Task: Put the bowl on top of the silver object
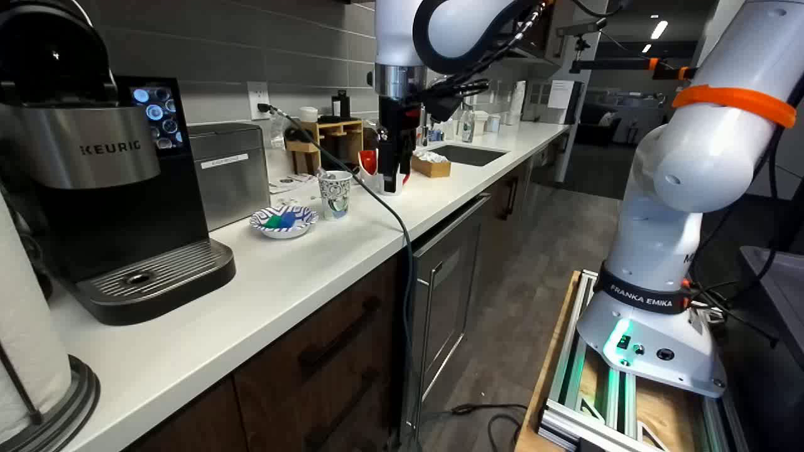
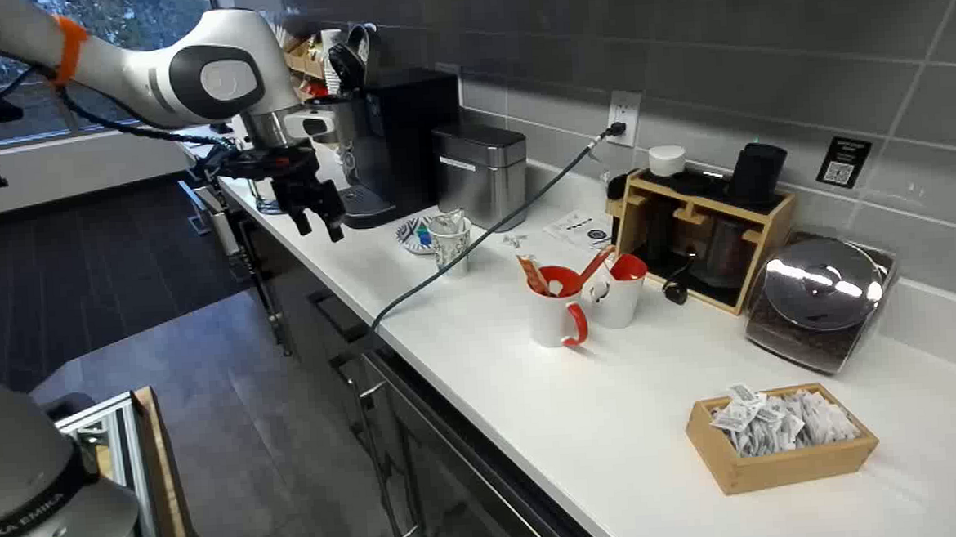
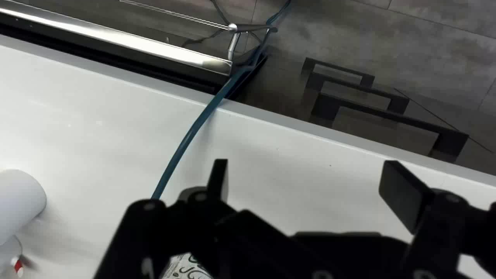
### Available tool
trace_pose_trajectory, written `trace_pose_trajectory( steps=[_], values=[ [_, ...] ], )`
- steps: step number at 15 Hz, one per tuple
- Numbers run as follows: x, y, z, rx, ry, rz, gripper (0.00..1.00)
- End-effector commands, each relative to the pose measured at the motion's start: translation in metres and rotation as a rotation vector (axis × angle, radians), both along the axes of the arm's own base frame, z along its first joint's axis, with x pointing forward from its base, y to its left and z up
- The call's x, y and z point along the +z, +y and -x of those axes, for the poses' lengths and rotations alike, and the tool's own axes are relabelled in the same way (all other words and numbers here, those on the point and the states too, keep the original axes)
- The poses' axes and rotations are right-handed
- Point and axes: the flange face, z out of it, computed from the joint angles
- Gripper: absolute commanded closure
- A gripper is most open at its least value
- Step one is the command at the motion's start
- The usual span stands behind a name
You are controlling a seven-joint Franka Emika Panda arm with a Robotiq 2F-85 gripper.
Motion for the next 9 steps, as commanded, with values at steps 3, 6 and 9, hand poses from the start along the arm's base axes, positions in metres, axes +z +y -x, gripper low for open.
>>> trace_pose_trajectory(
  steps=[3,6,9],
  values=[
    [0.000,0.000,0.000,0.000,0.001,0.000,0.00],
    [0.000,0.000,0.000,0.000,0.001,0.000,0.00],
    [0.004,0.005,-0.015,-0.084,0.017,-0.021,0.00]
  ],
)
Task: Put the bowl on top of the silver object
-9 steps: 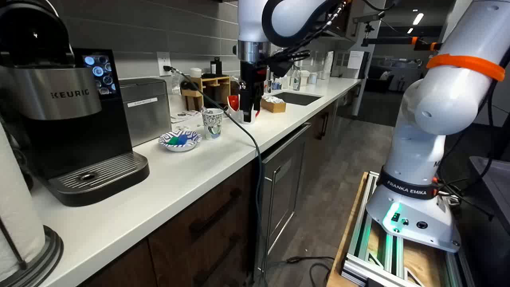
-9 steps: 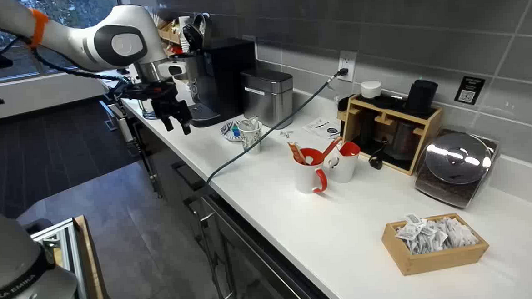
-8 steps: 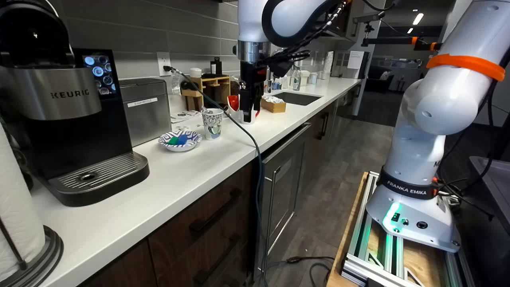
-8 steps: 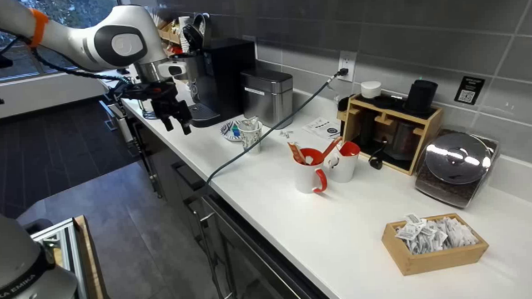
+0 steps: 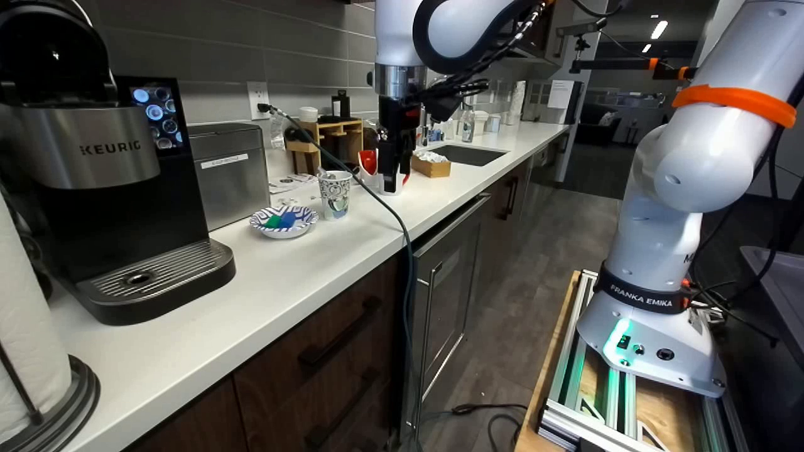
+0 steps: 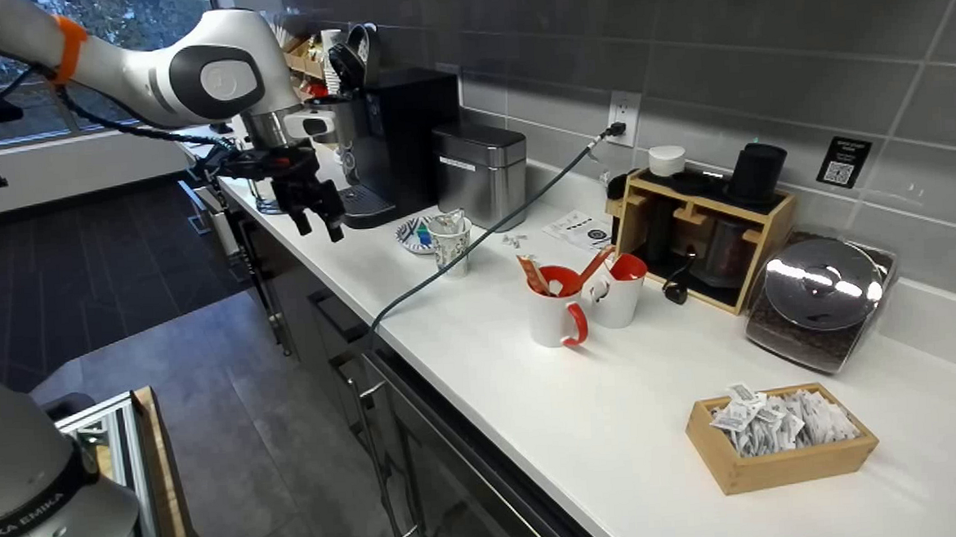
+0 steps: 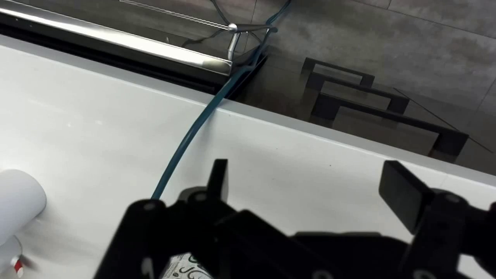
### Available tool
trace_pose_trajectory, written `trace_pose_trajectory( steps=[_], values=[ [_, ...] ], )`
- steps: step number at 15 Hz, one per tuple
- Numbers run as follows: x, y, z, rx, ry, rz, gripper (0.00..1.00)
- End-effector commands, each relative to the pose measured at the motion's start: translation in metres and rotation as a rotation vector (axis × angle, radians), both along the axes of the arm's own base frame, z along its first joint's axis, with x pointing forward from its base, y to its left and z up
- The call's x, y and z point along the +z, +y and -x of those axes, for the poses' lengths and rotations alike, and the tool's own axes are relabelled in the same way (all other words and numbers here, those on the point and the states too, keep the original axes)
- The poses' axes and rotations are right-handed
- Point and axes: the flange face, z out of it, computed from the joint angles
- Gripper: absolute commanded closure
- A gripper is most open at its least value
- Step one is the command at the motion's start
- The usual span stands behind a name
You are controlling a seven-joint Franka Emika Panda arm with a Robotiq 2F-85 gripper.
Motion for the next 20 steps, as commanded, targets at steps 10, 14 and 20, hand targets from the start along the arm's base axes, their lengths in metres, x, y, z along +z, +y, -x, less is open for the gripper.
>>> trace_pose_trajectory(
  steps=[10,14,20],
  values=[
    [0.003,0.056,-0.113,-0.585,0.050,-0.172,0.00],
    [0.001,0.059,-0.110,-0.503,0.031,-0.171,0.00],
    [-0.025,0.049,-0.106,-0.789,0.087,-0.294,0.00]
  ],
)
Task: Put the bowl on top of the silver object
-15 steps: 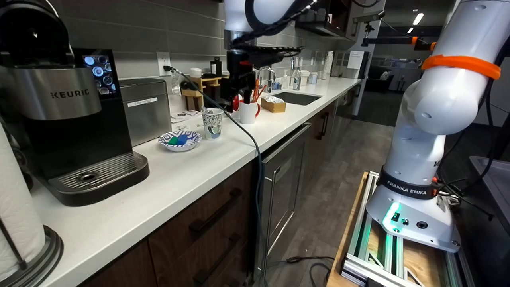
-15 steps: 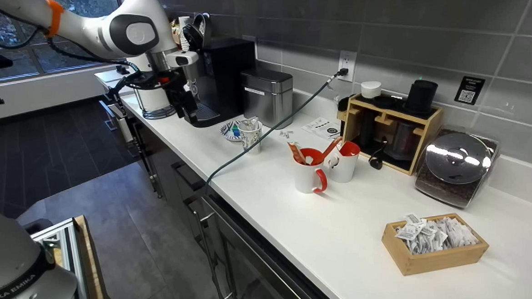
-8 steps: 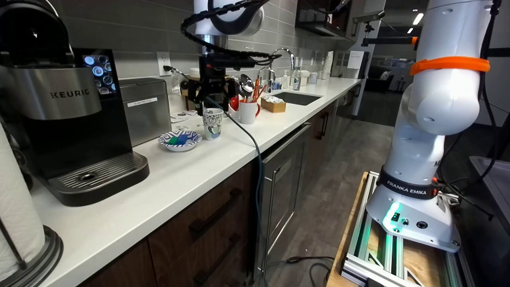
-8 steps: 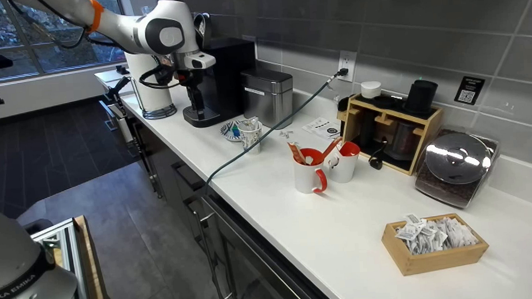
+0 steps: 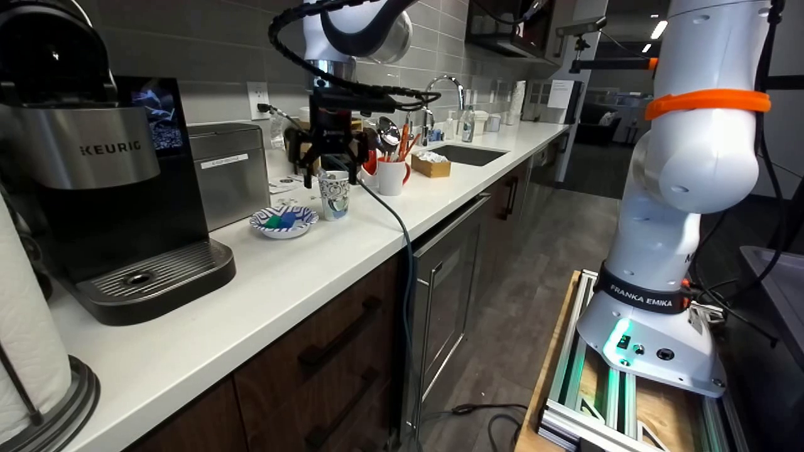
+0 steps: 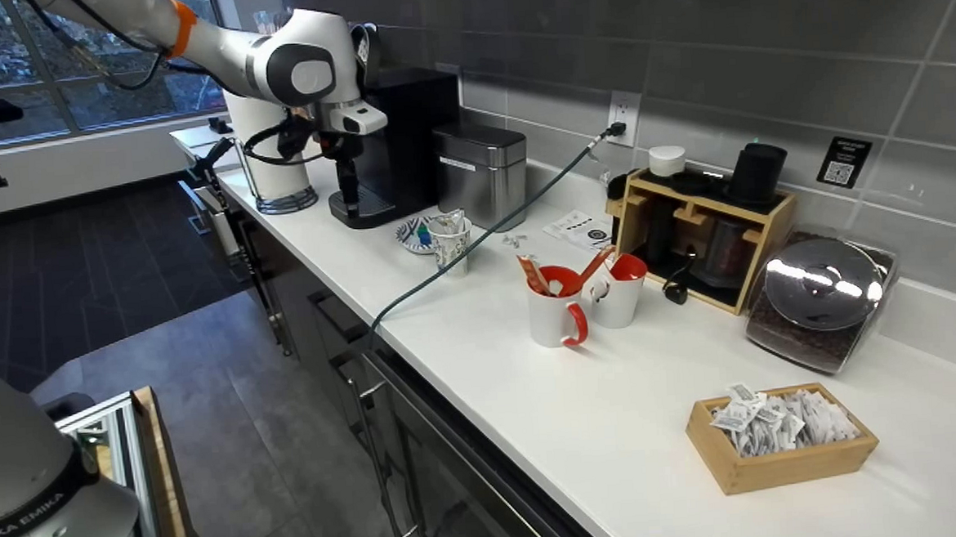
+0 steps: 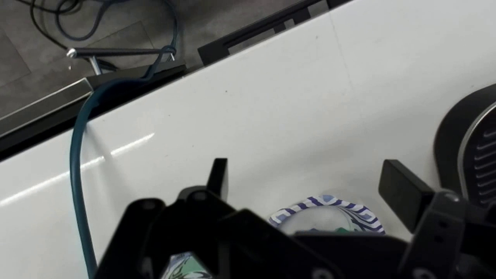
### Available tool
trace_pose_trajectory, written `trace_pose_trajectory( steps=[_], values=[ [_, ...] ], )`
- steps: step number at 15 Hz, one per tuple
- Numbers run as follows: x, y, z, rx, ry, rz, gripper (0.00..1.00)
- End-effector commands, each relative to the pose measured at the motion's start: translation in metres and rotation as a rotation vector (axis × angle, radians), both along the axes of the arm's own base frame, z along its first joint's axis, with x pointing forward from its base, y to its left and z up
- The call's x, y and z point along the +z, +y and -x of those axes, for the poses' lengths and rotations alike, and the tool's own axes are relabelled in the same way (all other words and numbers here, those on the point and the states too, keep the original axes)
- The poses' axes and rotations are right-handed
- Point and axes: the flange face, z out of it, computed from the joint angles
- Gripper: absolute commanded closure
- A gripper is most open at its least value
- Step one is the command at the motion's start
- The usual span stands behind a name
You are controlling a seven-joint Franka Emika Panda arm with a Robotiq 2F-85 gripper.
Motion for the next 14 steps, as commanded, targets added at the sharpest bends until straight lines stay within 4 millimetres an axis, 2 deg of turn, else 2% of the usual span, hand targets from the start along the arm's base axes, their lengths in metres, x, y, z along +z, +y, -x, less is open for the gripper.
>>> trace_pose_trajectory(
  steps=[1,6,10,14],
  values=[
    [-0.029,-0.009,0.007,-0.183,0.018,-0.080,0.00],
    [-0.068,-0.010,0.007,-0.425,-0.061,-0.130,0.00],
    [-0.081,-0.002,-0.001,-0.613,-0.173,-0.140,0.00],
    [-0.088,-0.025,-0.011,-0.783,-0.270,-0.097,0.00]
  ],
)
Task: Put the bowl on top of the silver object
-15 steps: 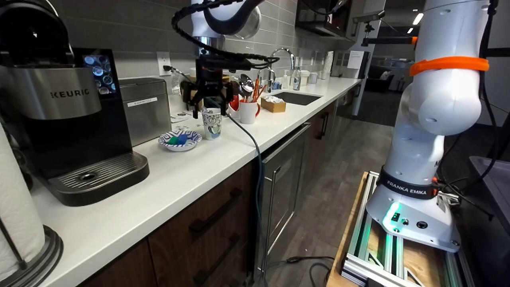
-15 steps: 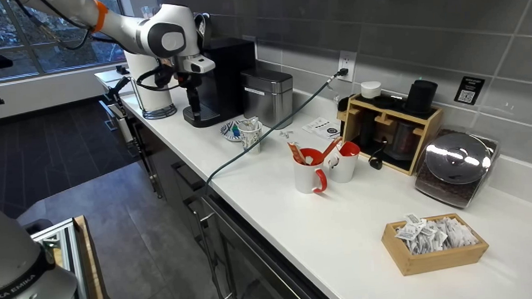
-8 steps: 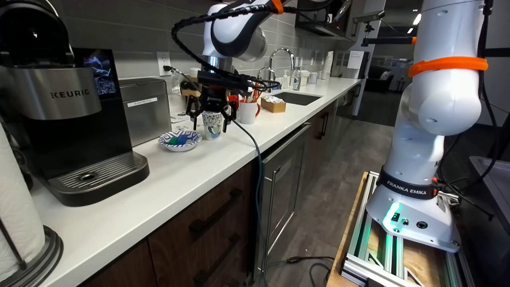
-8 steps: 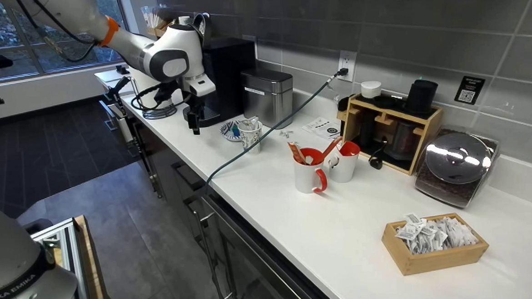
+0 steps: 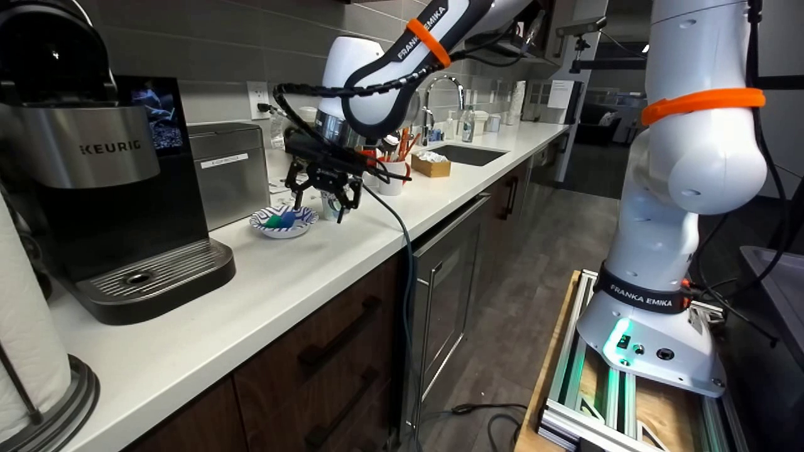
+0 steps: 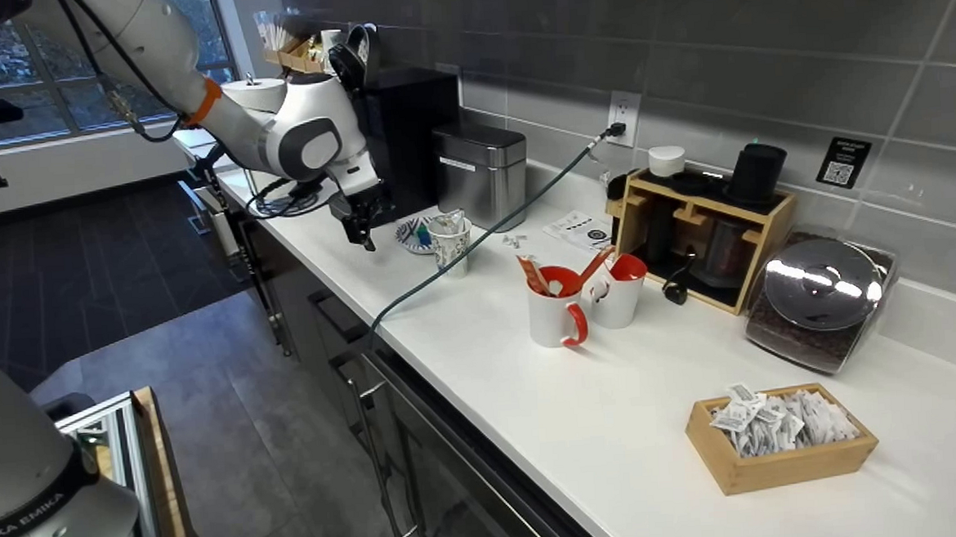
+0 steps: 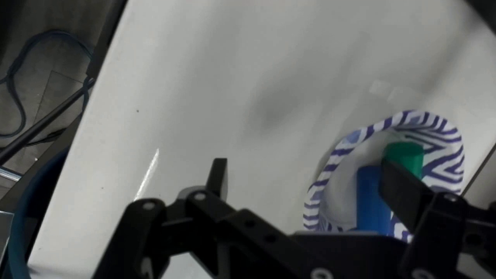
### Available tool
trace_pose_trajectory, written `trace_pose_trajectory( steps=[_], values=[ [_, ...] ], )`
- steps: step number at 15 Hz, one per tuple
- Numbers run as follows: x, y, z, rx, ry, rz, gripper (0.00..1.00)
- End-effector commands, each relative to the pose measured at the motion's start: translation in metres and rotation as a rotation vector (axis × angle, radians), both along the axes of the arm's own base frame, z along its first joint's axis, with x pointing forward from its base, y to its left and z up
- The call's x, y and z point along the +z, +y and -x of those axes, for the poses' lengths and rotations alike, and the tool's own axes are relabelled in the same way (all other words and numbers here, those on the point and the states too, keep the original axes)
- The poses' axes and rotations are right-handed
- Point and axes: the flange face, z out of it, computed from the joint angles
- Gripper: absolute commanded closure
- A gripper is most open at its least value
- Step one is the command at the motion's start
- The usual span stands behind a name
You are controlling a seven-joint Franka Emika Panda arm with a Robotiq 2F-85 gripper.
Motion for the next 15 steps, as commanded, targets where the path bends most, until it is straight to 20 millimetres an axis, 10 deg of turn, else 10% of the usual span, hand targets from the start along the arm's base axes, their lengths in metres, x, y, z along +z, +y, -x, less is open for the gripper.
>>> trace_pose_trajectory(
  steps=[1,5,12,15],
  values=[
    [-0.010,-0.022,-0.009,-0.174,-0.046,0.045,0.00],
    [-0.014,-0.033,-0.031,-0.369,-0.060,0.123,0.00],
    [-0.027,0.009,-0.034,-0.463,-0.041,0.160,0.00],
    [-0.032,0.017,-0.037,-0.468,-0.024,0.162,0.32]
  ],
)
